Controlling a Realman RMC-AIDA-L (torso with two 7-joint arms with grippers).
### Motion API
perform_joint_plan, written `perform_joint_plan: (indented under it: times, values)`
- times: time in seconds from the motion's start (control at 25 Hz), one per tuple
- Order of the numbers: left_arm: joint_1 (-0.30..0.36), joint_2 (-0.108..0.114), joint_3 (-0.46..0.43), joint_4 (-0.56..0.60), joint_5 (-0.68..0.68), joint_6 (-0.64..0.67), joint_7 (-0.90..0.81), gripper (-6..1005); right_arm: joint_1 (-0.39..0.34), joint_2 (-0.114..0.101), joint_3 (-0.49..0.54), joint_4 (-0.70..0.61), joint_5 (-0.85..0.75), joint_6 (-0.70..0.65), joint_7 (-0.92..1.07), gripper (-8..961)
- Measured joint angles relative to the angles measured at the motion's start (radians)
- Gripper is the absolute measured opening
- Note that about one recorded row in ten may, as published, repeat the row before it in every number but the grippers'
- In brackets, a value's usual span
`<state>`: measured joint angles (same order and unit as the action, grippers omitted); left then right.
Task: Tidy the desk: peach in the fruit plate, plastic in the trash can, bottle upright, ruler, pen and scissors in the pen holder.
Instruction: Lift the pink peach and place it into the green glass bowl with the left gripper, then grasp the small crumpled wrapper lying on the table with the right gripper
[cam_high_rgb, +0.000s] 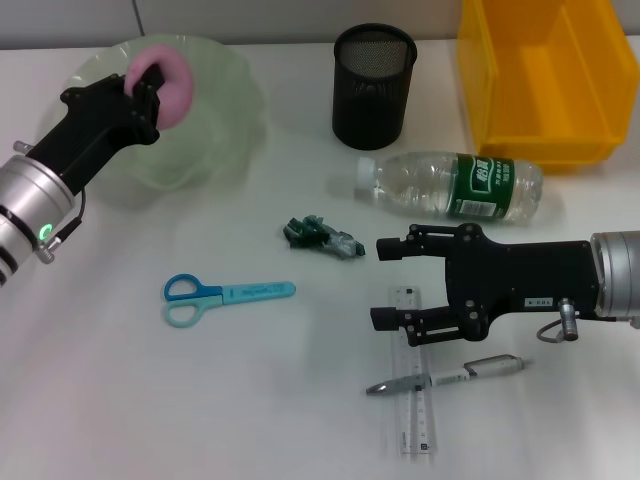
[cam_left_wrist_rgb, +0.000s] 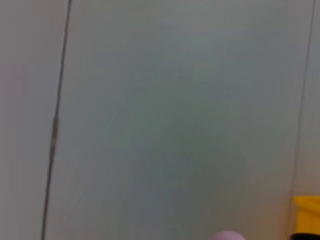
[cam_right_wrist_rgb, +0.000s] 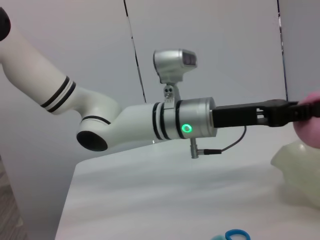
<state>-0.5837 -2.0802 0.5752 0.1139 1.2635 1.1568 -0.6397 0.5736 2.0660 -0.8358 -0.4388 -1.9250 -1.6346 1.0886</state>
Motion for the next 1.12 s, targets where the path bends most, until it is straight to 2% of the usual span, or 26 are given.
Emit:
perform_joint_plan:
  times: [0.2, 0.48, 0.68, 0.8, 1.12]
  values:
    - [-0.022, 0.0, 0.0, -0.019, -0.068, -0.08, 0.04, 150, 0.001, 0.001, 0.002, 0.0, 0.001, 0.006, 0.0, 816]
    - [-0.031, 0.0, 0.001, -0.021, -0.081, -0.115, 0.049, 162, 0.003, 0.002, 0.001, 0.0, 0.002, 0.013, 0.0, 816]
    - [-0.04, 0.0, 0.004, -0.022, -0.081, -0.128, 0.049, 383, 0.007, 0.002, 0.002, 0.0, 0.002, 0.016, 0.001, 816]
    - [-0.043, 0.0, 0.002, -0.022, -0.082, -0.135, 0.05, 618, 0.009, 0.002, 0.003, 0.0, 0.003, 0.026, 0.002, 816]
    - [-0.046, 0.0, 0.0, -0.021, -0.083, -0.138, 0.05, 747, 0.015, 0.005, 0.003, 0.0, 0.003, 0.028, 0.004, 816]
